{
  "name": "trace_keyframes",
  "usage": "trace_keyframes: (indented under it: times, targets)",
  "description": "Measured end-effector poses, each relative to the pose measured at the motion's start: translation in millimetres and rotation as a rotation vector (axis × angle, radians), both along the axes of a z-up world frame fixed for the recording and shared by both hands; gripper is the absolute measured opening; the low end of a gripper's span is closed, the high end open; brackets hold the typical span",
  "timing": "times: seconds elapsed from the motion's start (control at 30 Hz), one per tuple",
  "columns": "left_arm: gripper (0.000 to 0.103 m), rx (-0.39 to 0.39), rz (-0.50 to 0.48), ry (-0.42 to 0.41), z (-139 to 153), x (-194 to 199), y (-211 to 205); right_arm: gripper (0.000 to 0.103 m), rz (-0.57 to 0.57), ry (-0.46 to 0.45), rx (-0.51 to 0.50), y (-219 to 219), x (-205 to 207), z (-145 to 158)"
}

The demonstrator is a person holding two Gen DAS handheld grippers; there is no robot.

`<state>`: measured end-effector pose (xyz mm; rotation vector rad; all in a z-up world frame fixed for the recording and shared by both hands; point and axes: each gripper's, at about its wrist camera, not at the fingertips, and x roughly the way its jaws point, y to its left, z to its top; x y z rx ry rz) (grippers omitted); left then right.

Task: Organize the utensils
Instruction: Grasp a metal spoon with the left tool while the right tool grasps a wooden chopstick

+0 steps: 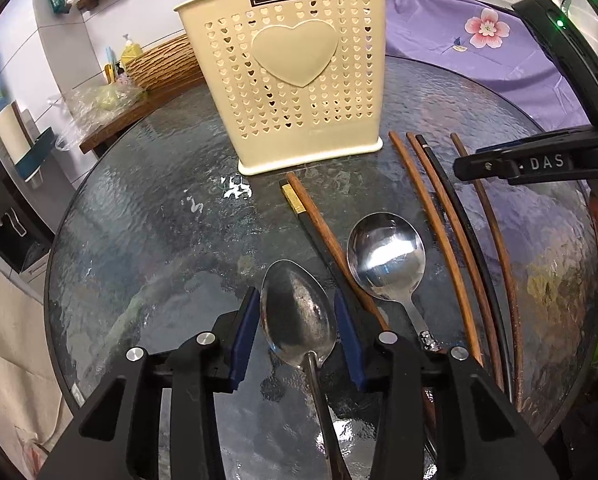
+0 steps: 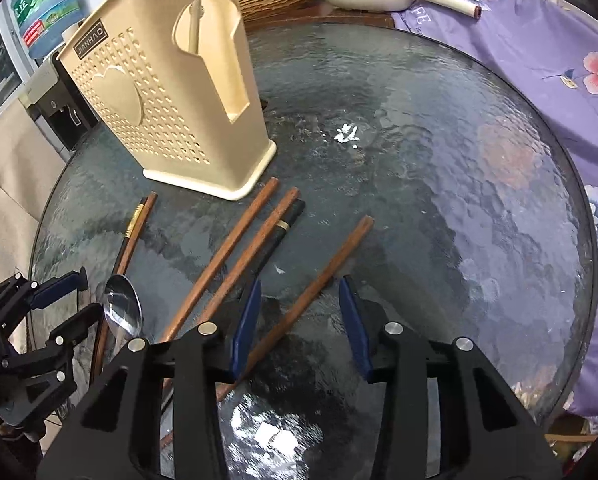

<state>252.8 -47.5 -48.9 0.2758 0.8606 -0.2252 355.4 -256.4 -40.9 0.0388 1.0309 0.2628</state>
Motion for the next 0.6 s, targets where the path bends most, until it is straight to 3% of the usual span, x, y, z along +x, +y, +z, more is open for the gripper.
trace_keyframes:
  times: [0.1,0.33,0.47,0.6]
  targets:
    - [0.038,-0.008,0.004,-0.002,-0.2,0.6,1.6,0.041,-0.032,-0.033,-0.010,-8.4,-3.9,4.2]
    - [0.037,-0.011,0.000,-0.001,-0.3,1.9,2.7,0.039,-0.039,-0.010,-0.058,-1.2,2.8,-4.3]
    - [0.037,-0.021,-0.003,0.007,0.0,3.0,5.1,0.025,-0.033,-0.018,-0.112,12.7,15.0,-6.5]
    - [0.037,-0.018,-0.005,0.011,0.3,3.7,5.5,0.019,-0.048,0.009,-0.110,15.4,33.0,-6.7]
